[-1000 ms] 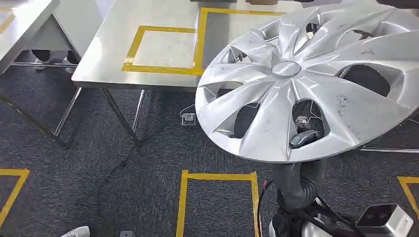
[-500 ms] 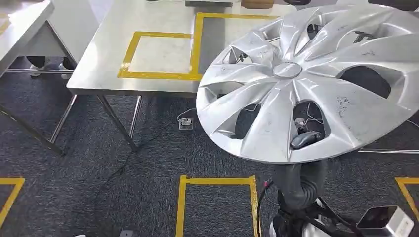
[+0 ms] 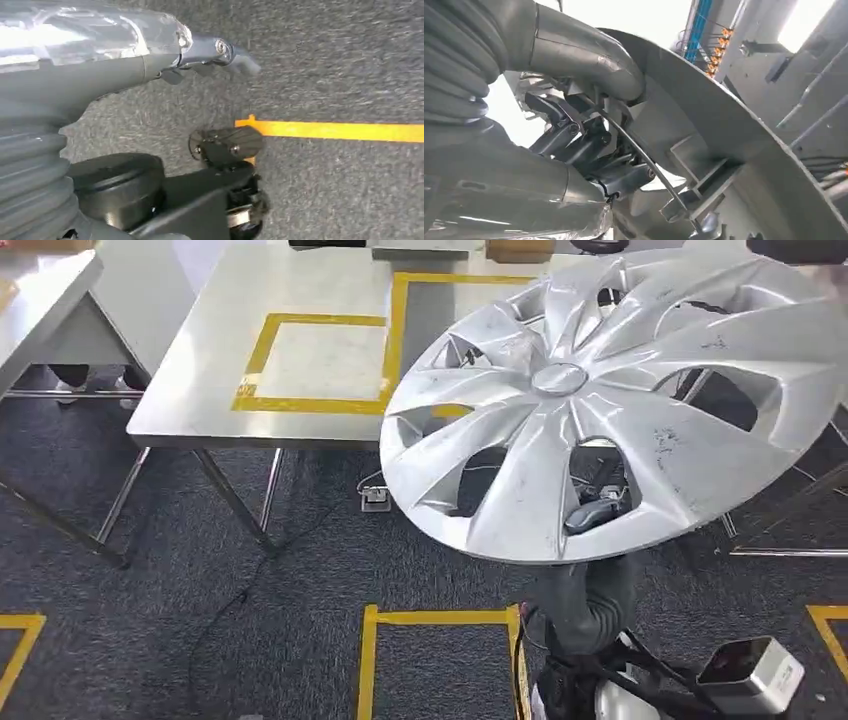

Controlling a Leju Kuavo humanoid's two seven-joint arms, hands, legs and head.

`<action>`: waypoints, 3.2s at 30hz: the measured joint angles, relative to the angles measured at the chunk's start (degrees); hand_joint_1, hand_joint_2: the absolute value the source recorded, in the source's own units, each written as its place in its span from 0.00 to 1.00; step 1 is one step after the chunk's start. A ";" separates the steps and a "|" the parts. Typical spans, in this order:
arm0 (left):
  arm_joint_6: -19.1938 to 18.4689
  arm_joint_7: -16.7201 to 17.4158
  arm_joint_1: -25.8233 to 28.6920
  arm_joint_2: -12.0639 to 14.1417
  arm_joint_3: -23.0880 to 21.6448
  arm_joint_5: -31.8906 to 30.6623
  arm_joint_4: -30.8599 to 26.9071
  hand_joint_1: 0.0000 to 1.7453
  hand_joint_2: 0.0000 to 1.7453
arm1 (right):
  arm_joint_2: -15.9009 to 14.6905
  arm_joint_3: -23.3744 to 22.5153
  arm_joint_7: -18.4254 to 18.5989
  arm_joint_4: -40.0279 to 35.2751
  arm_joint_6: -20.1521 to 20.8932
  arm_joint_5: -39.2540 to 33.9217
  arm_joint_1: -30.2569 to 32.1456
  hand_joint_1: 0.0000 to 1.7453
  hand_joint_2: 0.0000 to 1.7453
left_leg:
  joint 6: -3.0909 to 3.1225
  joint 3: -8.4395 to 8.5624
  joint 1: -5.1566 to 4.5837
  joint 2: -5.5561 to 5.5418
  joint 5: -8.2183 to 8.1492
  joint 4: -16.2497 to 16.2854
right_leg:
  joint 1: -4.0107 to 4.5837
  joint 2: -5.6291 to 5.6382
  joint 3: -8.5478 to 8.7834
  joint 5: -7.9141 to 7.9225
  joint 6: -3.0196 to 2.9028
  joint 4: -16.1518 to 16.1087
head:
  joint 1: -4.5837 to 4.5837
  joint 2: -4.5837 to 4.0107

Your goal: Take the parts from the cabinet and place them on the table.

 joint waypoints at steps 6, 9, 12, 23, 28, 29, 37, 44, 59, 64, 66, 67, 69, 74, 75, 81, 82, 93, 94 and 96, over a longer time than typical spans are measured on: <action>0.00 0.07 0.02 0.13 0.02 0.02 0.00 0.00 1.00 | -0.02 0.00 -0.02 0.02 0.00 -0.02 -0.03 1.00 1.00 | 2.40 1.22 -0.12 -1.44 -1.33 0.00 | -0.34 0.48 -2.91 -4.38 1.15 7.66 | 1.16 0.00; 0.00 0.09 0.13 0.13 0.00 0.02 0.00 0.00 1.00 | -0.02 0.00 -0.02 0.07 -0.02 -0.02 0.02 1.00 1.00 | 2.96 2.31 -0.65 -2.05 -2.24 0.01 | -0.25 0.67 -10.08 -6.64 0.92 18.56 | 1.92 0.00; 0.02 0.09 0.15 0.15 0.02 0.02 0.00 0.00 1.00 | -0.02 0.00 -0.02 0.20 -0.02 -0.15 0.07 1.00 1.00 | 3.15 4.08 -1.41 -2.74 -3.35 -0.04 | 0.55 0.87 -8.72 1.64 -1.04 10.52 | 2.97 0.00; 0.09 -0.02 -0.01 -0.02 0.00 0.04 -0.02 0.00 1.00 | 0.26 -0.02 -0.13 -0.09 -0.02 -0.17 -0.42 1.00 1.00 | 0.11 -2.14 -0.48 -2.31 -9.69 11.56 | 0.62 0.91 -2.68 3.67 -3.07 -1.56 | 2.12 0.00; 0.09 -0.02 0.26 0.18 0.00 0.02 0.00 0.00 1.00 | 0.28 0.00 -0.48 0.09 -0.02 -0.28 -0.35 1.00 1.00 | -2.03 -1.26 1.15 -1.45 0.33 3.83 | -0.67 0.95 -0.37 1.06 -1.27 -0.40 | 1.53 0.00; 0.09 0.00 0.27 0.11 0.00 0.02 0.00 0.00 1.00 | 0.28 -0.02 -0.59 0.11 -0.02 -0.28 -0.34 1.00 1.00 | -2.59 -0.27 1.18 -1.06 0.20 2.11 | -0.74 0.98 -0.37 0.30 -0.63 0.05 | 1.23 0.00; 0.55 -0.39 0.20 0.55 0.00 -0.17 0.02 0.00 1.00 | 0.26 -0.04 -1.16 -0.13 -0.31 -0.42 0.23 1.00 1.00 | 1.44 1.31 0.74 -1.56 -2.21 1.00 | -0.53 0.85 -4.14 -4.93 1.02 9.24 | 1.88 0.00; 1.31 -1.40 0.24 0.46 0.00 -0.35 -0.04 0.00 1.00 | -0.09 -0.74 -1.73 -0.46 -0.35 -1.53 1.64 1.00 1.00 | 2.17 4.16 -0.69 -2.36 -4.20 0.86 | 1.32 1.17 -6.73 4.30 -2.84 4.89 | 3.61 0.00; 2.93 0.70 0.28 1.20 0.00 0.37 -0.17 0.00 1.00 | -0.52 -2.49 -2.23 -1.05 2.54 -4.48 3.50 1.00 1.00 | -1.02 -0.24 0.35 -1.81 0.85 1.94 | 0.39 1.13 -0.50 1.05 -1.90 -0.11 | 1.51 0.00; 2.97 0.94 0.32 1.27 0.00 0.48 -0.15 0.00 1.00 | -0.57 -2.91 -2.34 -1.05 2.64 -4.48 3.43 1.00 1.00 | 1.10 0.99 -0.10 -1.78 -1.41 0.46 | 0.66 1.27 -0.33 -0.17 -0.66 0.25 | 1.14 0.00; 2.93 0.94 0.29 1.36 0.02 0.53 -0.26 0.00 1.00 | -0.59 -3.08 -2.32 -1.14 2.58 -4.46 3.24 1.00 1.00 | 1.79 1.60 0.25 -1.78 -1.67 0.26 | 0.53 1.25 -0.87 -1.53 0.07 2.24 | 1.40 0.00; 2.88 0.94 0.25 1.27 0.02 0.52 -0.33 0.00 1.00 | -0.59 -3.19 -2.23 -1.18 2.49 -4.39 3.02 1.00 1.00 | 2.15 1.84 0.25 -1.73 -1.92 0.26 | 0.46 1.26 -2.73 -3.22 0.38 6.06 | 1.81 0.00; 2.52 1.11 0.27 0.96 0.00 0.42 -0.35 0.00 1.00 | -0.59 -3.39 -1.14 -1.51 1.56 -3.76 2.86 1.00 1.00 | 2.42 2.28 0.15 -1.63 -2.38 0.27 | 0.37 1.26 -8.23 -6.68 0.70 15.58 | 2.38 0.00; 1.18 3.63 0.29 -0.74 0.00 -0.61 -0.35 0.00 1.00 | -1.83 -3.89 4.65 -3.60 -2.75 -0.75 3.89 1.00 1.00 | 2.42 4.83 -0.43 -2.17 -4.15 0.19 | 0.88 1.32 -7.39 3.49 -1.21 6.99 | 3.52 0.00; 1.05 3.91 0.32 -1.14 0.00 -0.72 -0.35 0.00 1.00 | -2.07 -3.95 5.20 -4.11 -3.25 -0.37 3.91 1.00 1.00 | 2.44 4.75 -0.25 -2.18 -4.40 0.03 | 1.42 1.32 -6.34 4.76 -2.17 3.67 | 3.54 0.00; 1.66 1.71 0.24 -2.29 -0.02 -0.85 -0.42 0.00 1.00 | -2.82 -4.26 5.36 -7.28 -5.07 1.01 4.19 1.00 1.00 | 0.64 5.27 -0.66 -2.12 -5.33 0.11 | 1.14 1.03 -3.60 4.01 -2.54 -0.62 | 3.53 0.00; 1.95 1.38 0.14 -2.29 -0.02 -0.81 -0.42 0.00 1.00 | -2.89 -4.26 5.36 -7.45 -5.09 1.01 3.79 1.00 1.00 | 0.47 3.87 -0.58 -2.13 -6.83 2.90 | 0.92 1.00 -3.13 3.87 -2.77 -1.01 | 3.19 0.00; 2.23 -0.26 0.27 -2.36 0.00 -0.13 -0.35 0.00 1.00 | -3.78 -4.37 5.22 -8.41 -5.16 -0.96 2.29 1.00 1.00 | 0.92 0.78 -0.29 -1.93 -1.63 0.76 | 0.70 1.52 -0.23 -0.40 -0.90 0.62 | 1.45 0.00; 2.23 -0.26 0.48 -2.36 0.00 -0.11 -0.35 0.00 1.00 | -3.76 -4.35 5.20 -8.44 -5.16 -1.03 2.36 1.00 1.00 | 1.39 0.79 -0.38 -1.97 -1.97 0.86 | 0.64 1.51 -0.12 -0.51 -0.74 0.41 | 1.44 0.00; 2.23 -0.28 0.52 -2.49 0.00 -0.04 -0.35 0.00 1.00 | -3.98 -4.35 5.20 -8.48 -5.16 -1.14 2.42 1.00 1.00 | 1.93 1.45 0.07 -1.95 -2.27 0.64 | 0.63 1.47 -0.19 -1.50 -0.22 1.34 | 1.46 0.00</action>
